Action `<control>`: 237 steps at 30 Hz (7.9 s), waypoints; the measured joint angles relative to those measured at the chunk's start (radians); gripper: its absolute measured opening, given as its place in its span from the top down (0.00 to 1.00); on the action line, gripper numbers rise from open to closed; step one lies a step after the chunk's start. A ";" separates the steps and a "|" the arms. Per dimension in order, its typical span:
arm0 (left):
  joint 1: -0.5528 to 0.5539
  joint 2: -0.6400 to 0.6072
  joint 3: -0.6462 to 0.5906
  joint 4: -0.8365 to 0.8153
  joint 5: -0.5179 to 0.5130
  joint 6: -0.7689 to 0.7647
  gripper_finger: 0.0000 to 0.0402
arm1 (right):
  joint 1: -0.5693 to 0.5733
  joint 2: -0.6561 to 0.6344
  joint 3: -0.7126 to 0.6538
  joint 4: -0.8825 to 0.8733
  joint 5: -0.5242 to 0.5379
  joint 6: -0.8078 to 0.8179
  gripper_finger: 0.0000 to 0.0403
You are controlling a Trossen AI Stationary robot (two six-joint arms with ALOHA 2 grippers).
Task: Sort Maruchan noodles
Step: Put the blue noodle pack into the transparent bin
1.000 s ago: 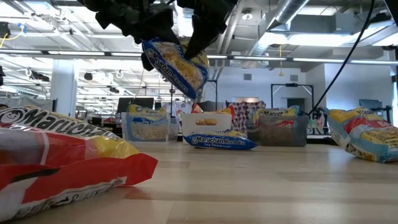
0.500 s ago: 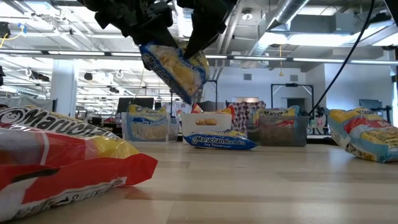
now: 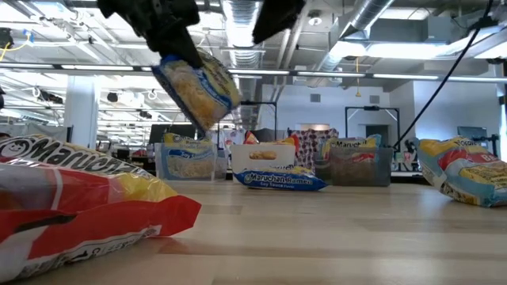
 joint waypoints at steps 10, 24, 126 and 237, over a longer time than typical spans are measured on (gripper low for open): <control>0.141 -0.195 -0.049 -0.036 -0.032 0.096 1.00 | -0.005 -0.087 -0.001 -0.047 0.002 0.000 0.57; 0.343 -0.205 -0.354 0.509 -0.015 0.135 1.00 | -0.005 -0.105 -0.001 -0.100 0.001 0.024 0.57; 0.368 -0.022 -0.252 0.195 -0.169 -0.166 0.60 | -0.004 -0.071 -0.001 -0.171 -0.006 0.077 0.57; 0.323 0.100 0.010 -0.110 -0.244 -0.086 0.68 | -0.003 -0.014 -0.002 -0.467 -0.007 0.236 0.57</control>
